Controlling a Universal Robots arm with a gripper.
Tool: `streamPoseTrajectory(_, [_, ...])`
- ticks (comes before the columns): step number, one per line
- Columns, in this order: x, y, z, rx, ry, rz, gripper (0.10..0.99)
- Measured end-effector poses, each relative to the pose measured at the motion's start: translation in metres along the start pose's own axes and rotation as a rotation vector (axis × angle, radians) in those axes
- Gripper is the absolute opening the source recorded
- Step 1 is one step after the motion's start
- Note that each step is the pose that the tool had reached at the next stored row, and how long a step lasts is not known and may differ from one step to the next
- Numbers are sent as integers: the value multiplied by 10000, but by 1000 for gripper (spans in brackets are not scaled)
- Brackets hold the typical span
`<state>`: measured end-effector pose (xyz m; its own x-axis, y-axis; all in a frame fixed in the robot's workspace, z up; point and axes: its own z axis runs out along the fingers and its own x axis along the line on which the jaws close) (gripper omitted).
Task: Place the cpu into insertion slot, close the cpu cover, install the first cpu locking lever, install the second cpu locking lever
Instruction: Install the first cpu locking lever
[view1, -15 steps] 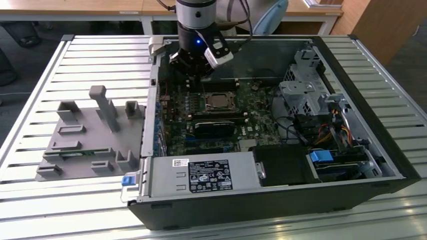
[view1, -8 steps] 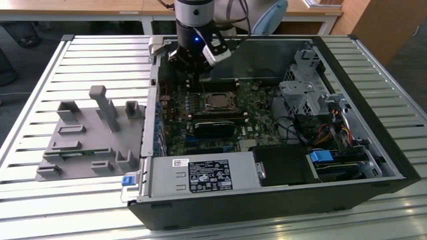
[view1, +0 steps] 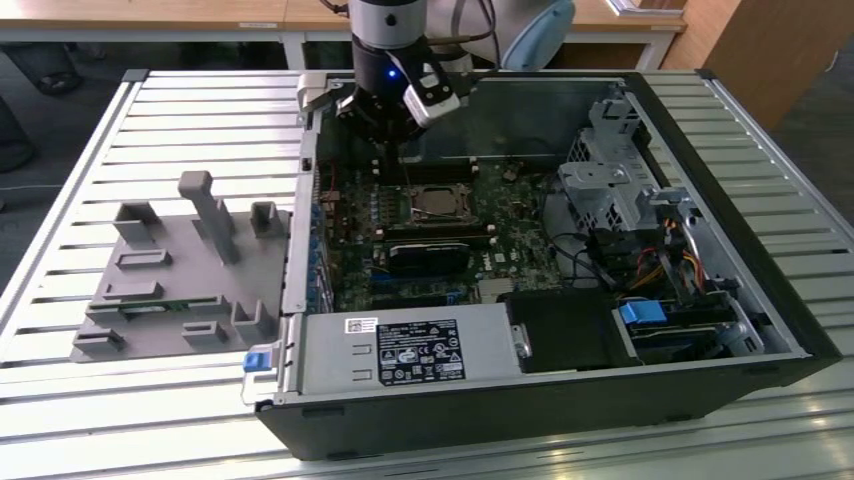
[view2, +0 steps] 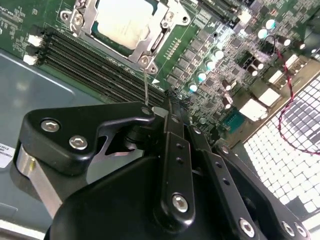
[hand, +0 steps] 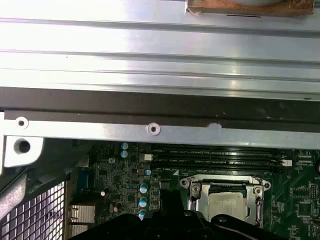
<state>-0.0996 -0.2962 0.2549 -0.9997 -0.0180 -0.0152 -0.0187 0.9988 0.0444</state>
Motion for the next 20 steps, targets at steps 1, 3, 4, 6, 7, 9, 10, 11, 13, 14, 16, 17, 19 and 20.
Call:
streamPoseTrajectory(1, [-1,5,1,1,0,3,106])
streamPoseTrajectory(3, [-5,15,3,0,0,6,106])
streamPoseTrajectory(4, [-10,17,5,-1,-1,4,106])
streamPoseTrajectory(6, [-26,20,6,0,0,6,106])
streamPoseTrajectory(7, [-36,20,7,0,0,6,106])
streamPoseTrajectory(9, [-55,22,9,0,0,6,106])
streamPoseTrajectory(10, [-64,23,10,0,0,6,106])
streamPoseTrajectory(11, [-75,24,11,-1,-1,6,106])
streamPoseTrajectory(13, [-99,25,12,0,0,6,106])
streamPoseTrajectory(14, [-112,26,13,0,0,6,106])
streamPoseTrajectory(16, [-137,26,15,0,0,6,106])
streamPoseTrajectory(17, [-149,27,17,0,0,7,106])
streamPoseTrajectory(19, [-171,27,18,0,0,6,106])
streamPoseTrajectory(20, [-182,27,19,0,0,6,106])
